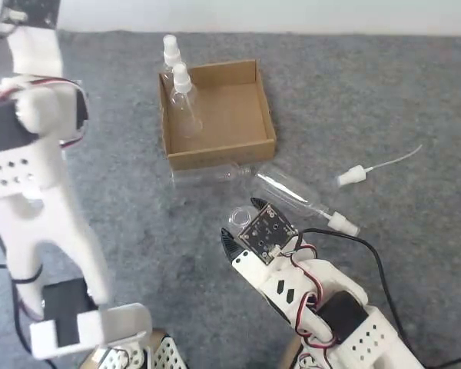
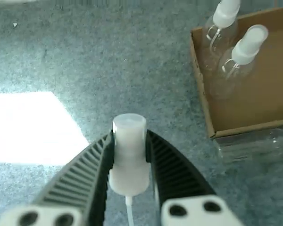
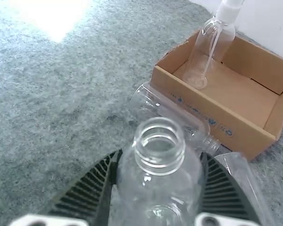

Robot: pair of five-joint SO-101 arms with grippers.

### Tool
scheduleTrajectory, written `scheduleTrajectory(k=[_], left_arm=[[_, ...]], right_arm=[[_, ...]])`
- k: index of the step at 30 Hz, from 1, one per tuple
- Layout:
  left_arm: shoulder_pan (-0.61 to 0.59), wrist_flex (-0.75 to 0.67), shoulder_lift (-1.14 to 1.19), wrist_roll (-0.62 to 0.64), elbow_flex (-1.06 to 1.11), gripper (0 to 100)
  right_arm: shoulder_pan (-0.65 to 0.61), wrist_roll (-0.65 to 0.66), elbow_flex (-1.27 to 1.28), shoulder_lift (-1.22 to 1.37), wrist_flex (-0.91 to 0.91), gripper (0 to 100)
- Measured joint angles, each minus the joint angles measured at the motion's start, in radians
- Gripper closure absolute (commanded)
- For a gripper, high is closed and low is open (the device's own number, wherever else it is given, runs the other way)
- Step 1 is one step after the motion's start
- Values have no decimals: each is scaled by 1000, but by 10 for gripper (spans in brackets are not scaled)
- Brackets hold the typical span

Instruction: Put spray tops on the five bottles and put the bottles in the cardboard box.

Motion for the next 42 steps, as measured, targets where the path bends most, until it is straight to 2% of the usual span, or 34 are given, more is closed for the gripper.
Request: scheduleTrajectory(k=[5,12,18,27,35,42], left_arm=[[107,0,-54,72,11,990],[241,-38,-199,163,138,990],[342,-164,-351,241,327,990],[466,-374,-578,361,542,990],[503,-520,-753,488,694,990],[508,-721,-973,569,974,990]], right_arm=[[0,0,0,0,0,804],[3,0,0,0,0,804],[63,-21,0,0,-14,804],[72,-72,0,0,-15,804],[72,-78,0,0,-15,804],[72,-78,0,0,-15,804]])
